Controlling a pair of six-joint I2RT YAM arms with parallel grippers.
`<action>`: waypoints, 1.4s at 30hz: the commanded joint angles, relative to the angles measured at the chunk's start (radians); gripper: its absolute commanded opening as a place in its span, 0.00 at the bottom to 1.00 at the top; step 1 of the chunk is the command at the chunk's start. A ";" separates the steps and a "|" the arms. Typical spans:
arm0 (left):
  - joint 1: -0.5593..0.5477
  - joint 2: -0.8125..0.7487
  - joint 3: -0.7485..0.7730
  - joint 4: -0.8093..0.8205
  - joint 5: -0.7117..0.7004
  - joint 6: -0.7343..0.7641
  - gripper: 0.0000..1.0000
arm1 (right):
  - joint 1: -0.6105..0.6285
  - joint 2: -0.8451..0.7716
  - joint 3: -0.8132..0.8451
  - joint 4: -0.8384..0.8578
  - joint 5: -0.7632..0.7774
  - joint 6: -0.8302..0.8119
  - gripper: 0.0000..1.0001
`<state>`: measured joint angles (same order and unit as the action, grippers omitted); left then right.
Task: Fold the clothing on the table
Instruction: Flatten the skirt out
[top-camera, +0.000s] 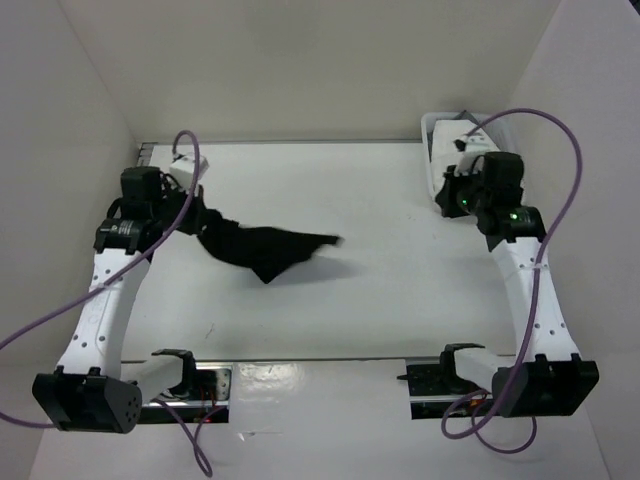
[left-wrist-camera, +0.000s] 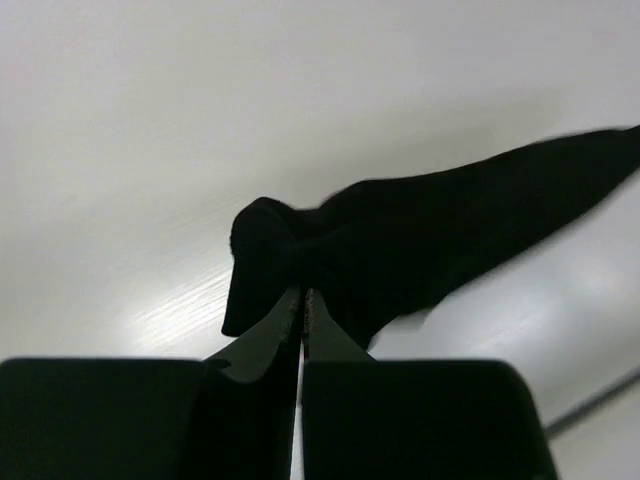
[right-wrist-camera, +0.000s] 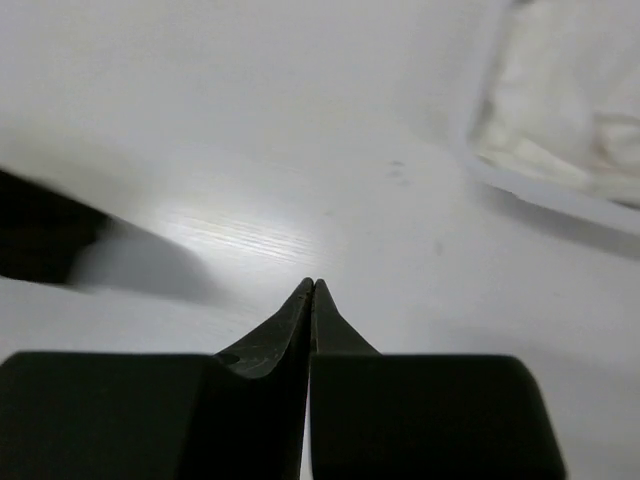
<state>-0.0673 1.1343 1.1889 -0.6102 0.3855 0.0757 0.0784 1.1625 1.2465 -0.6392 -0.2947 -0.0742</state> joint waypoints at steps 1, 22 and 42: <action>0.103 -0.085 -0.029 -0.048 -0.186 0.035 0.00 | -0.120 -0.069 -0.021 -0.005 0.085 -0.038 0.00; 0.112 0.062 0.217 -0.139 -0.009 0.079 0.00 | -0.120 0.115 0.236 -0.037 -0.048 -0.046 0.39; 0.078 0.383 0.537 -0.155 -0.399 -0.044 0.99 | 0.205 0.528 0.625 0.073 0.669 0.011 0.94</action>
<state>0.0097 1.4933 1.7111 -0.7620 0.0662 0.0235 0.1528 1.6783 1.8126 -0.6304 0.2531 -0.0387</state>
